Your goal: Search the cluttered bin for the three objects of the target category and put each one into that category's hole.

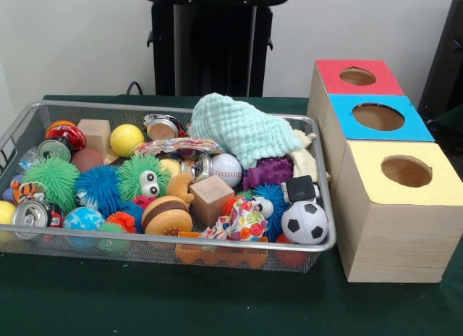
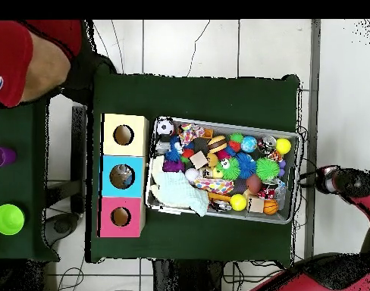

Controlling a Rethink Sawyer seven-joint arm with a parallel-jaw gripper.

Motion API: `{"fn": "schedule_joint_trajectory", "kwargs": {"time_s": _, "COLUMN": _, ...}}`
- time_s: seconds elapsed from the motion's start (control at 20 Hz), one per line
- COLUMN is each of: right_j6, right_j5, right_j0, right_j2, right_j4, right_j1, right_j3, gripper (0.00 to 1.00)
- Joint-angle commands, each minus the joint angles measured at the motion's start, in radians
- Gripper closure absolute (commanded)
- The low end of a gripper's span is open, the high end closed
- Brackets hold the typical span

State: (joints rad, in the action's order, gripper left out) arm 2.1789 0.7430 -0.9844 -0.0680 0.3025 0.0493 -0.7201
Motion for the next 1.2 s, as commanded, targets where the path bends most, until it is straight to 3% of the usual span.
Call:
{"fn": "schedule_joint_trajectory", "kwargs": {"time_s": 0.05, "right_j6": -0.145, "right_j5": -0.08, "right_j0": -0.058, "right_j2": -0.067, "right_j4": 0.025, "right_j1": 0.043, "right_j3": -0.016, "gripper": 0.0}}
{"fn": "schedule_joint_trajectory", "kwargs": {"time_s": 0.2, "right_j6": -0.278, "right_j5": -0.168, "right_j0": -0.086, "right_j2": -0.096, "right_j4": 0.07, "right_j1": 0.017, "right_j3": -0.063, "gripper": 0.0}}
{"fn": "schedule_joint_trajectory", "kwargs": {"time_s": 0.35, "right_j6": -0.353, "right_j5": -0.185, "right_j0": -0.108, "right_j2": -0.118, "right_j4": 0.094, "right_j1": 0.003, "right_j3": -0.082, "gripper": 0.0}}
{"fn": "schedule_joint_trajectory", "kwargs": {"time_s": 0.45, "right_j6": -0.4, "right_j5": -0.202, "right_j0": -0.148, "right_j2": -0.131, "right_j4": 0.105, "right_j1": -0.029, "right_j3": -0.142, "gripper": 0.0}}
{"fn": "schedule_joint_trajectory", "kwargs": {"time_s": 0.7, "right_j6": -0.593, "right_j5": -0.111, "right_j0": -0.3, "right_j2": -0.148, "right_j4": 0.133, "right_j1": -0.045, "right_j3": -0.171, "gripper": 0.0}}
{"fn": "schedule_joint_trajectory", "kwargs": {"time_s": 0.9, "right_j6": -0.85, "right_j5": -0.03, "right_j0": -0.417, "right_j2": -0.234, "right_j4": 0.157, "right_j1": -0.016, "right_j3": -0.072, "gripper": 0.0}}
{"fn": "schedule_joint_trajectory", "kwargs": {"time_s": 1.05, "right_j6": -0.973, "right_j5": 0.022, "right_j0": -0.461, "right_j2": -0.26, "right_j4": 0.17, "right_j1": -0.009, "right_j3": 0.001, "gripper": 0.0}}
{"fn": "schedule_joint_trajectory", "kwargs": {"time_s": 1.2, "right_j6": -1.148, "right_j5": 0.098, "right_j0": -0.51, "right_j2": -0.329, "right_j4": 0.185, "right_j1": 0.066, "right_j3": 0.162, "gripper": 0.0}}
